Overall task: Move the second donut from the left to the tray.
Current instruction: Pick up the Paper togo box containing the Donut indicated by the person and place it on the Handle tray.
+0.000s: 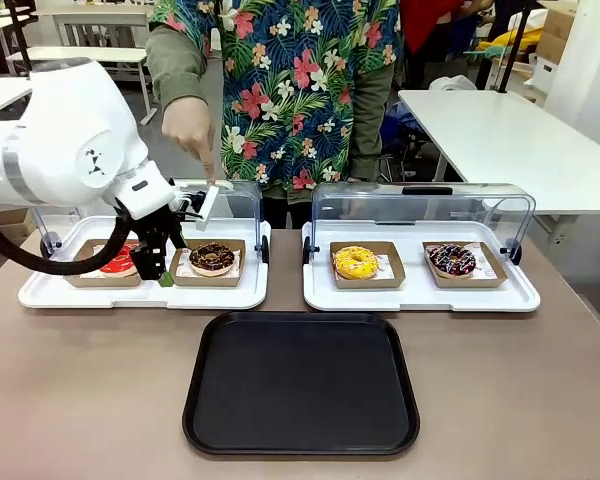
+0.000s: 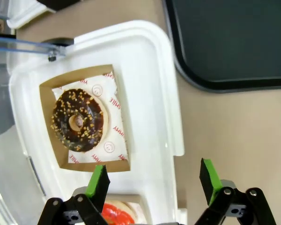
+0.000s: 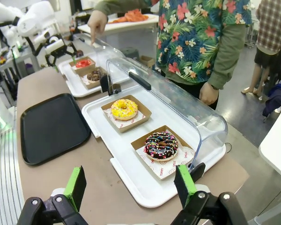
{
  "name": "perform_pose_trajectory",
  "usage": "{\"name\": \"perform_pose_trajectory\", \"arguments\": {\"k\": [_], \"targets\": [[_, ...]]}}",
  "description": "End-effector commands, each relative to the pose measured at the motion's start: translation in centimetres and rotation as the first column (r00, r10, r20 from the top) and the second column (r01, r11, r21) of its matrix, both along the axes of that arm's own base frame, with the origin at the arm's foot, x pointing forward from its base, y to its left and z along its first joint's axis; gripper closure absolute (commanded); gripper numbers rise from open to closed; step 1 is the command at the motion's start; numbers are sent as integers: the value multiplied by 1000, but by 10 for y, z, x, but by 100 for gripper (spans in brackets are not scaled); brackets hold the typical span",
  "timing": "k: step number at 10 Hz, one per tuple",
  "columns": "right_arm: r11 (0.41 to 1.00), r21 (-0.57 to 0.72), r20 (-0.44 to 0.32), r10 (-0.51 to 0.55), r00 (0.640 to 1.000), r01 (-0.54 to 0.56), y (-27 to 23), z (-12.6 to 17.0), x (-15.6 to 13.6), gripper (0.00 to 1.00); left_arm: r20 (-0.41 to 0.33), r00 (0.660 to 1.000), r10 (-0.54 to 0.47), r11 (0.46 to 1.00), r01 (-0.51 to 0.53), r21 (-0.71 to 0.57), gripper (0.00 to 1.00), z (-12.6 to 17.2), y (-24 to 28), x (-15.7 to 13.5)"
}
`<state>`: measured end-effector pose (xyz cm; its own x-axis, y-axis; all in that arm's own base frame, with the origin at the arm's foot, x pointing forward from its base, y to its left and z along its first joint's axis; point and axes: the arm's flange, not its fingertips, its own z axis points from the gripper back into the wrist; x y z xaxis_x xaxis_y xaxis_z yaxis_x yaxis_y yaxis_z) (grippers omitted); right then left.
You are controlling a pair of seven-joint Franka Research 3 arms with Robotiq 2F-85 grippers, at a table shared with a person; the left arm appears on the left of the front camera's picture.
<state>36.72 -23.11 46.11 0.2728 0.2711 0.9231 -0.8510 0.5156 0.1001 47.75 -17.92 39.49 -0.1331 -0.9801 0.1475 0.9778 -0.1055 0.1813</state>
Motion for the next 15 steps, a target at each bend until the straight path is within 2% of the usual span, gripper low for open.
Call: {"name": "perform_pose_trajectory", "arguments": {"k": [1,4,9,15], "targets": [[1000,10,40,4,999,-5,-1,2,3,0,23,999,44,997,-46,54,0,-9,-1,15],[1000,10,40,4,999,-5,-1,2,3,0,2,999,37,996,-37,78,0,-30,1,29],[1000,10,40,4,999,-5,-1,2,3,0,22,999,31,997,-32,72,0,-53,1,36],[1000,10,40,4,999,-5,-1,2,3,0,41,999,35,997,-38,72,0,-69,0,39]]}}
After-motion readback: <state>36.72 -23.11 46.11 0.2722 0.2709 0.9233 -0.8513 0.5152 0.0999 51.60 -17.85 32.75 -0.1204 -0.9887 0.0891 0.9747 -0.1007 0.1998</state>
